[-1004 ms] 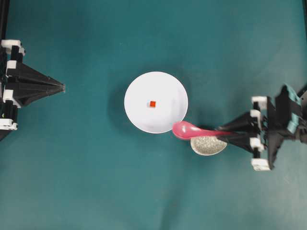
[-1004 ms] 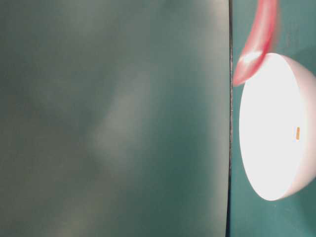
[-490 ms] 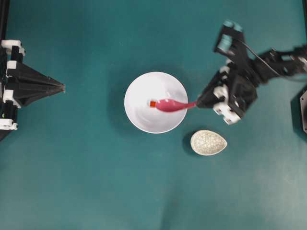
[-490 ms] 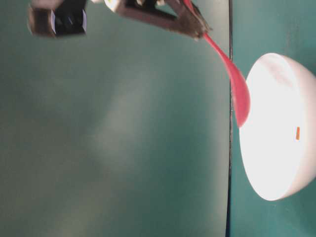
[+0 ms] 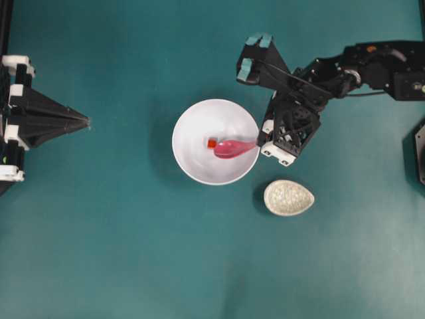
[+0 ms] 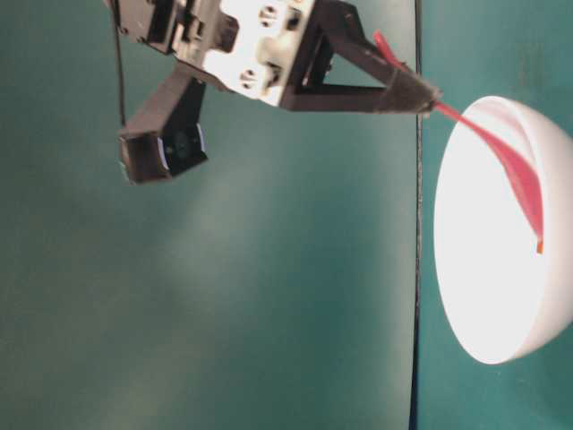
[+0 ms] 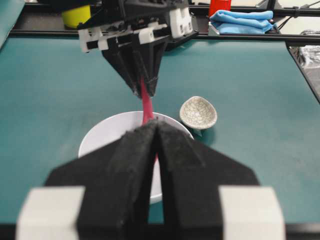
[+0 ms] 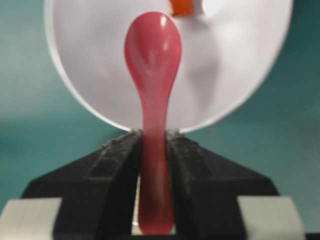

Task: Grip the spoon and scoop the red block from the bowl with right arm.
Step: 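Lower the spoon bowl into the white bowl beside the red cube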

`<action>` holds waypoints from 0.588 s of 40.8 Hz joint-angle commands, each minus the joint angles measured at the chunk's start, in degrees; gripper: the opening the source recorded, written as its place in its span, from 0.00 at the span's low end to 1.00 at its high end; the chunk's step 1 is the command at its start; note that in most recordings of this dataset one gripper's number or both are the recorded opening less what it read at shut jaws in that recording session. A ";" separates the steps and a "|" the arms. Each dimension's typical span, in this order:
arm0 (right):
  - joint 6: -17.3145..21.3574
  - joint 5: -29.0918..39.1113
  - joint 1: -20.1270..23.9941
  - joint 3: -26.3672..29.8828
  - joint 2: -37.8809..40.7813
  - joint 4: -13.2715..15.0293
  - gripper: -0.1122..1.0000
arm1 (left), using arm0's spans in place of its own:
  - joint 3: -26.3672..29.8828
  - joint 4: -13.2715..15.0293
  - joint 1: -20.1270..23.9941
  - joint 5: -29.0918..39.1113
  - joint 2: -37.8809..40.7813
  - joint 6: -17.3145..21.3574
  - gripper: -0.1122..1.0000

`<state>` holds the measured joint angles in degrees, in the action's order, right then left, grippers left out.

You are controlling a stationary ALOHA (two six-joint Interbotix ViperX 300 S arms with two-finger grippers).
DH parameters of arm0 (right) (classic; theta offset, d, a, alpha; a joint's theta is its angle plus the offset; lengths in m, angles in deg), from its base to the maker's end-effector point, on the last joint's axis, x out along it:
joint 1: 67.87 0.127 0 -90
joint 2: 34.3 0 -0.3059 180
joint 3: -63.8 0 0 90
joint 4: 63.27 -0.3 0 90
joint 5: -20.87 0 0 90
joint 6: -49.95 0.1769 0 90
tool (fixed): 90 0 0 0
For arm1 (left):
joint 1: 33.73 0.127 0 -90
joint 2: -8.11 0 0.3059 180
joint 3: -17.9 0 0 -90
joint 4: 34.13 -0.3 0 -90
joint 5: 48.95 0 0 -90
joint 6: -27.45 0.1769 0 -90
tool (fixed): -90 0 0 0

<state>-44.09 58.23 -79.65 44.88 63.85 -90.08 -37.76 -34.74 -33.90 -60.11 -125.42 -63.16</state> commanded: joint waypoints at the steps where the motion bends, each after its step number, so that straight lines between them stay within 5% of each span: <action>1: 2.11 1.14 -0.09 2.72 -0.09 3.96 0.31 | 1.41 -0.09 -0.18 -0.18 0.35 0.18 0.10; 6: 3.16 1.32 -0.09 4.04 0.88 6.77 0.31 | 1.41 -0.09 -0.09 -0.18 0.35 0.53 0.10; 24: 2.90 4.57 1.85 8.00 4.39 8.17 0.31 | 1.41 -0.18 -0.18 -0.18 0.35 0.79 0.10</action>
<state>-41.19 62.88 -78.42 50.51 68.33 -82.52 -37.76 -34.74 -33.90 -60.11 -125.42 -62.46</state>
